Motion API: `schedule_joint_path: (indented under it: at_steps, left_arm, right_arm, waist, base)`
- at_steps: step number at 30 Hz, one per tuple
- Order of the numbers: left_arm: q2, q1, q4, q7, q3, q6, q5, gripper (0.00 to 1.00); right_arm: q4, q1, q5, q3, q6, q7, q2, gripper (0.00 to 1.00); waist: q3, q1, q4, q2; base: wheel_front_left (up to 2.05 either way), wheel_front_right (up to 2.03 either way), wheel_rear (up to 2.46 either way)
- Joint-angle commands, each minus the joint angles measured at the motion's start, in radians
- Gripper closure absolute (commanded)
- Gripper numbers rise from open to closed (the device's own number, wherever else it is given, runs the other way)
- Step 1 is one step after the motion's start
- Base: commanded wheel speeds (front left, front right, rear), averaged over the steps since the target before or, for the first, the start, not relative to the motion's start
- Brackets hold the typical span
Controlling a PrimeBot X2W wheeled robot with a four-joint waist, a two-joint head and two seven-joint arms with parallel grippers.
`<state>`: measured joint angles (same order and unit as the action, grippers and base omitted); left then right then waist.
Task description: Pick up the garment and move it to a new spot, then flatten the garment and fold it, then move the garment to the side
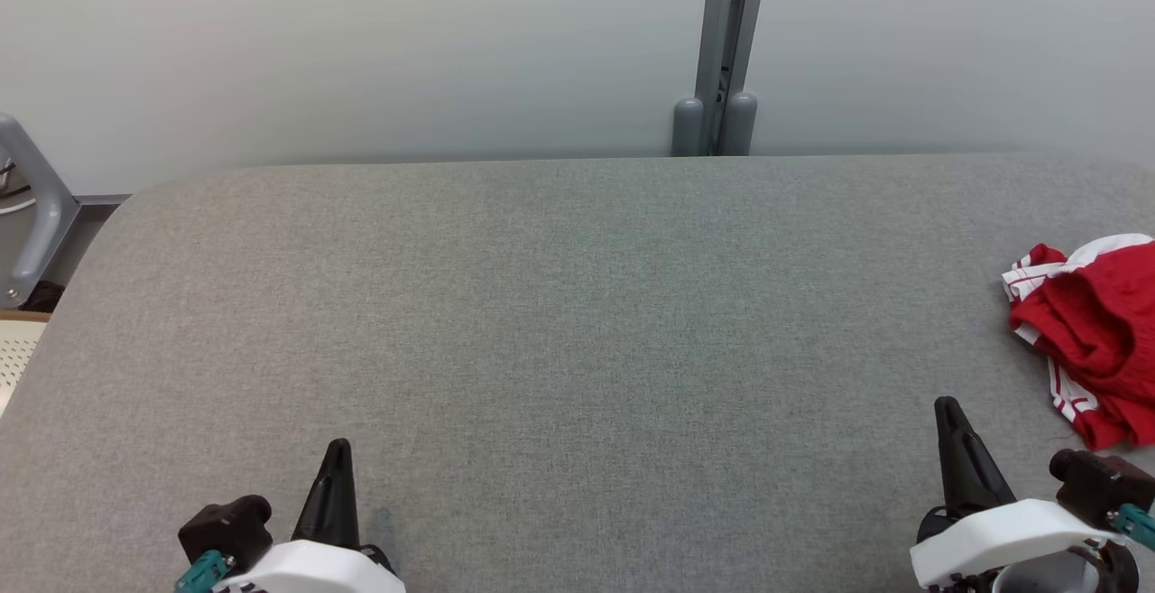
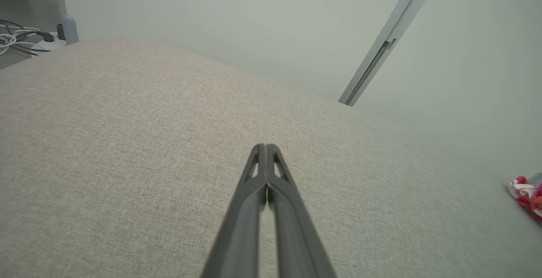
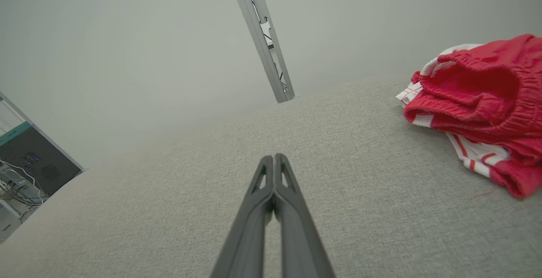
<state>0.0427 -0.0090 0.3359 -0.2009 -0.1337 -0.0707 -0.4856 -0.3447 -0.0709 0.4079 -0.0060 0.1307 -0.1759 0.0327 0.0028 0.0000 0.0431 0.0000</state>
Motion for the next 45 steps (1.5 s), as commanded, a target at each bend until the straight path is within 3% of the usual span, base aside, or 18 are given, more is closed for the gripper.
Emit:
schedule_joint_path:
  at_steps: [1,20,45]
  left_arm:
    - [0.003,-0.033,-0.019,0.007,0.013,0.008,-0.032,1.00]
    - [0.005,-0.054,-0.040,0.089,0.076,0.060,-0.325,1.00]
    - [0.006,-0.075,-0.060,0.168,0.137,0.111,-0.605,1.00]
  right_arm:
    - [0.020,-0.022,0.036,-0.007,0.000,0.007,0.007,1.00]
    - [0.044,-0.028,0.349,-0.033,0.000,0.082,0.011,1.00]
    - [0.066,-0.034,0.647,-0.060,0.000,0.155,0.015,1.00]
  waist:
    - [0.000,0.0000,0.000,0.0000]
    - [0.000,0.0000,-0.008,0.0000]
    - [0.000,0.0000,-0.017,0.0000]
  base:
    - [0.00,0.00,0.00]
    - [0.00,0.00,0.00]
    - [0.00,0.00,0.00]
